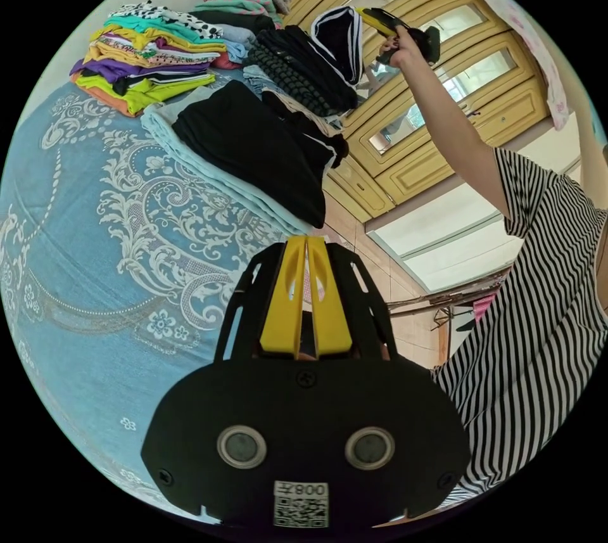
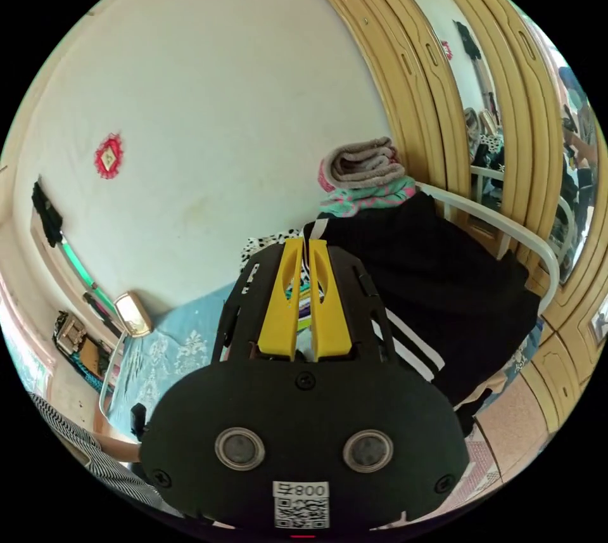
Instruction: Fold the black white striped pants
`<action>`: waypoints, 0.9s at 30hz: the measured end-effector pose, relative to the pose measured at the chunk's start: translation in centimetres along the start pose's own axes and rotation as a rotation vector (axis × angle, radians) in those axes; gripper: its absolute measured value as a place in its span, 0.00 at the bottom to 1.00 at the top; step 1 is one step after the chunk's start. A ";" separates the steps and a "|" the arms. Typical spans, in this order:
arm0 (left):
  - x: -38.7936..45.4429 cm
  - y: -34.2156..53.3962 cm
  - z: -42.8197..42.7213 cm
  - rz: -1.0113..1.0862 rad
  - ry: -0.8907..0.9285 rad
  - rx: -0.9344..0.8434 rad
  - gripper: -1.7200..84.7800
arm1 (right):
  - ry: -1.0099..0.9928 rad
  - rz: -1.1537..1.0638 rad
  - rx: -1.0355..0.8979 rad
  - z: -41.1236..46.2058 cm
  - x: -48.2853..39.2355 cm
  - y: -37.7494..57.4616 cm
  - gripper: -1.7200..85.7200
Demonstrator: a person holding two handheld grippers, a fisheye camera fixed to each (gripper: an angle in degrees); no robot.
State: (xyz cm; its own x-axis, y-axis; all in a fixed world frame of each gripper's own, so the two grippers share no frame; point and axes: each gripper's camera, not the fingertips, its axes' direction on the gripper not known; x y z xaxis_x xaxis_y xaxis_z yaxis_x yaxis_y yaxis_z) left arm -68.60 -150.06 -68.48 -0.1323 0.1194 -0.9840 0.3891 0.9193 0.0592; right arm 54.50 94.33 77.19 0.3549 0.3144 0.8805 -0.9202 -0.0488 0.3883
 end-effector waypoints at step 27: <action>4.4 40.9 -33.8 -0.075 -0.121 0.526 0.10 | -0.807 -0.258 0.146 -22.7 -29.1 10.6 0.02</action>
State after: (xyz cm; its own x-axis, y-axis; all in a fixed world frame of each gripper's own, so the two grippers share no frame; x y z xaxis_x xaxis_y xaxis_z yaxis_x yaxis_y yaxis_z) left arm -84.10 -99.24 -64.66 -0.0838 -0.0121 -0.9964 0.7904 0.6082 -0.0739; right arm 30.68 106.17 49.51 0.6096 -0.4354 0.6624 -0.7839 -0.2073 0.5852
